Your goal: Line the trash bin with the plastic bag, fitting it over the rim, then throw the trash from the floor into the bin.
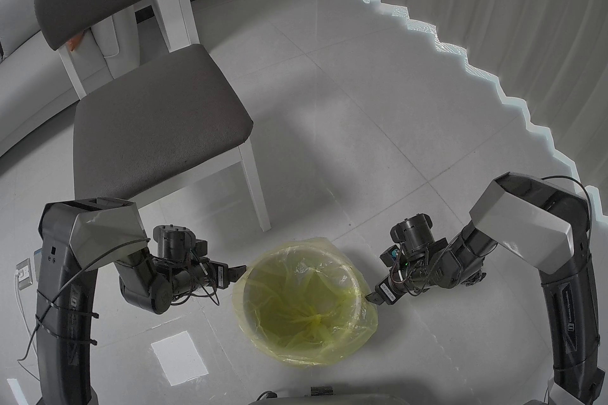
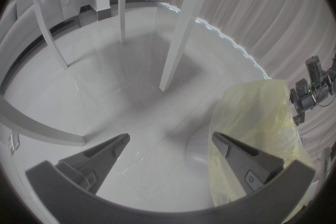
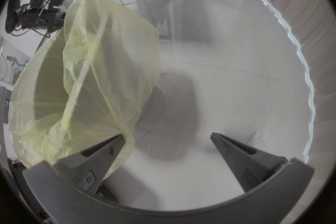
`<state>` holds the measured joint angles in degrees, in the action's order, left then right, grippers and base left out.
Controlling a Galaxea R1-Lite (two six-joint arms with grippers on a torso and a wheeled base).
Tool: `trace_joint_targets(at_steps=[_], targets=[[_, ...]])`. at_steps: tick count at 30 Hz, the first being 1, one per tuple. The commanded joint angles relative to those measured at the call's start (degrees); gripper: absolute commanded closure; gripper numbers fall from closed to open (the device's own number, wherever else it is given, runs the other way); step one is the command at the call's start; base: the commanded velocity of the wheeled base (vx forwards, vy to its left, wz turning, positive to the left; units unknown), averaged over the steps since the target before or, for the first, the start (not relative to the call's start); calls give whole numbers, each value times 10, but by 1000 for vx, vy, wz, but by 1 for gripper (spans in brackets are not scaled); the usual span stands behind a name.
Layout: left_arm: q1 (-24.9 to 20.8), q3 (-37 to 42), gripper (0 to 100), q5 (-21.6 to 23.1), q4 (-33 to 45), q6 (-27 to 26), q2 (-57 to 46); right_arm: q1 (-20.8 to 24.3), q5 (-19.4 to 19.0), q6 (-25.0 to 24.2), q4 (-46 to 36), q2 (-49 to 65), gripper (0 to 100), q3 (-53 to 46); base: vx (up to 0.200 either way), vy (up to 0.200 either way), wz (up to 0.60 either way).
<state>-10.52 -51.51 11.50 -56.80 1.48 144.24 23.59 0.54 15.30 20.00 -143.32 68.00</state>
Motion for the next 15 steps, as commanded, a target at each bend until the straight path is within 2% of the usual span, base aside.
trace_joint_targets(at_steps=[1, 9, 15], targets=[[-5, -20, 0, -1, 12, 0, 17, 1, -1, 1, -5, -10, 0, 10, 0, 0, 0], [-4, 8, 0, -7, 13, 2, -22, 1, 2, -1, 3, 5, 0, -13, 0, 0, 0], [20, 81, 0, -3, 11, 9, -116, 4, 2, -1, 2, 89, 0, -54, 0, 0, 0]])
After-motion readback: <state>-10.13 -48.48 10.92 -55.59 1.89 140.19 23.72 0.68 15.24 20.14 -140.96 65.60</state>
